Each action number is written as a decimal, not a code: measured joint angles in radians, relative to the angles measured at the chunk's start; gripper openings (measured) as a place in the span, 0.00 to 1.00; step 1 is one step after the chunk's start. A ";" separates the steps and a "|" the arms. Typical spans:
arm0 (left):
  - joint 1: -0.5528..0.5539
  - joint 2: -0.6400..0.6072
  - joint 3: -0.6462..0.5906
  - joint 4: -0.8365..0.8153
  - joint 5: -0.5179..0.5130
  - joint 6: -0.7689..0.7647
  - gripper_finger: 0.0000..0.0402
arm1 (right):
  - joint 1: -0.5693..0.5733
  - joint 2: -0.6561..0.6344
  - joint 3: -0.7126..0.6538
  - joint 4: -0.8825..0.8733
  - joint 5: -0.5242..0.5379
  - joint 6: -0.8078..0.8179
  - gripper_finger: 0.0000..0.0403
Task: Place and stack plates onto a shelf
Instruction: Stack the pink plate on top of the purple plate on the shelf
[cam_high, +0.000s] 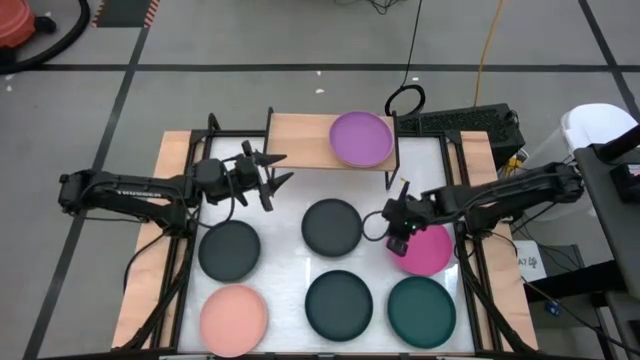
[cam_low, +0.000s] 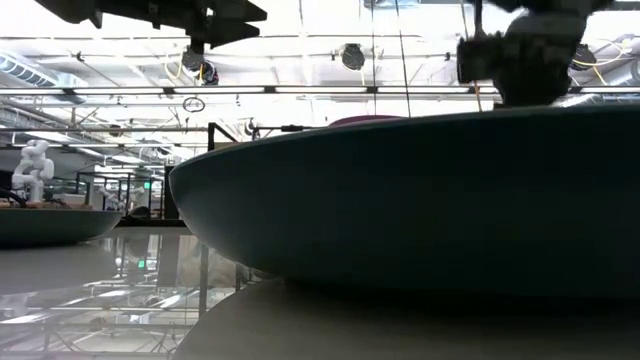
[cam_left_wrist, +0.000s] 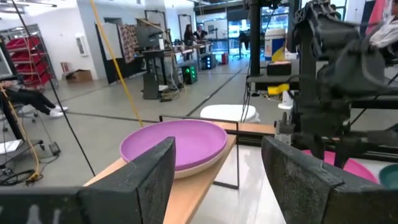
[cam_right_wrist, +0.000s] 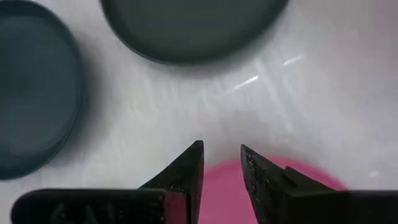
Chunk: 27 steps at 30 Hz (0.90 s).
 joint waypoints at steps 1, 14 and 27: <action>0.000 0.000 0.000 0.000 0.000 0.001 0.61 | 0.003 0.000 -0.025 0.025 -0.014 0.027 0.22; 0.000 0.001 0.000 0.000 0.000 -0.006 0.61 | 0.012 0.002 -0.145 0.078 0.043 0.184 0.22; 0.000 0.001 0.000 -0.001 0.000 -0.012 0.61 | -0.004 0.002 -0.121 0.061 0.010 -0.535 0.22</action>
